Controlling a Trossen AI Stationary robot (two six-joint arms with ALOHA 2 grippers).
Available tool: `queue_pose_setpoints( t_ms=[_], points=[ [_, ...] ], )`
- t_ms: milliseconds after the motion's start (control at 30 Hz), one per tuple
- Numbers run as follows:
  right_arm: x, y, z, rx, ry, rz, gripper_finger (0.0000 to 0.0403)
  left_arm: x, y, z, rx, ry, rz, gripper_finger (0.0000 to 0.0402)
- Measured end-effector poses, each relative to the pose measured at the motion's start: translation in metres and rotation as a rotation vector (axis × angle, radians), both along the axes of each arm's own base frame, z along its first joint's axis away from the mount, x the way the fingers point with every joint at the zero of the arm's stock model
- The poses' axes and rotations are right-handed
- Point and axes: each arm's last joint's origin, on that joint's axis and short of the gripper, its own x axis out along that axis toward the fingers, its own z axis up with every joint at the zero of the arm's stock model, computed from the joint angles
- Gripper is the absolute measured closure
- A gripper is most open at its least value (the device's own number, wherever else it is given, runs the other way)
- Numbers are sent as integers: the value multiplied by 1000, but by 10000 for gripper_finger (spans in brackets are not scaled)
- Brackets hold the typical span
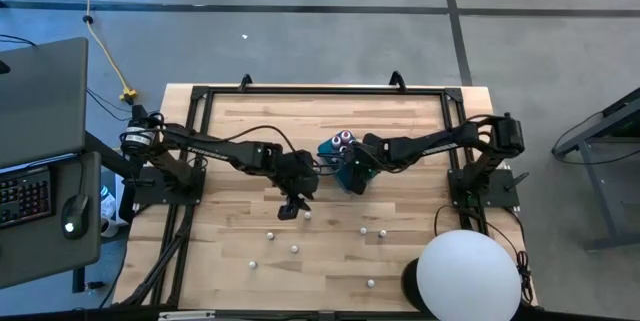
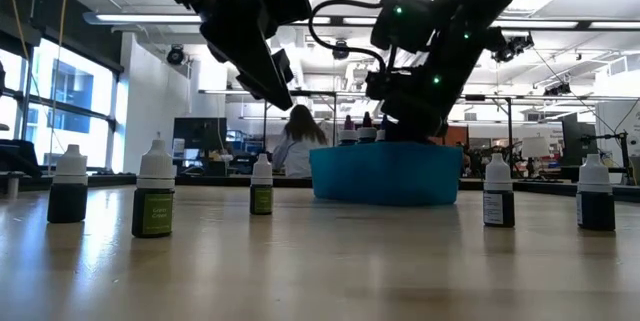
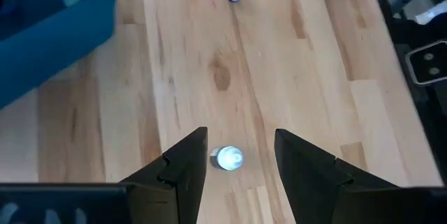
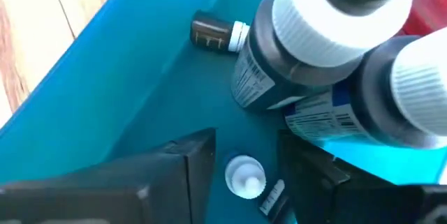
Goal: Pick & Place food coloring
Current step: Put the top small green food coloring bottle into the blue container
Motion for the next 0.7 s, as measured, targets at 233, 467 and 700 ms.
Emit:
queue_pose_setpoints(
  t_ms=[233,467,700],
  points=[
    [0,13,11,7,-40,47,246,-3,-22,-1,-18,3,-107,236],
    [-3,38,31,5,-117,126,245,-5,-49,-6,224,-24,-44,236],
    [-4,73,43,16,-203,227,245,-2,-50,-24,282,56,99,236]
  ],
)
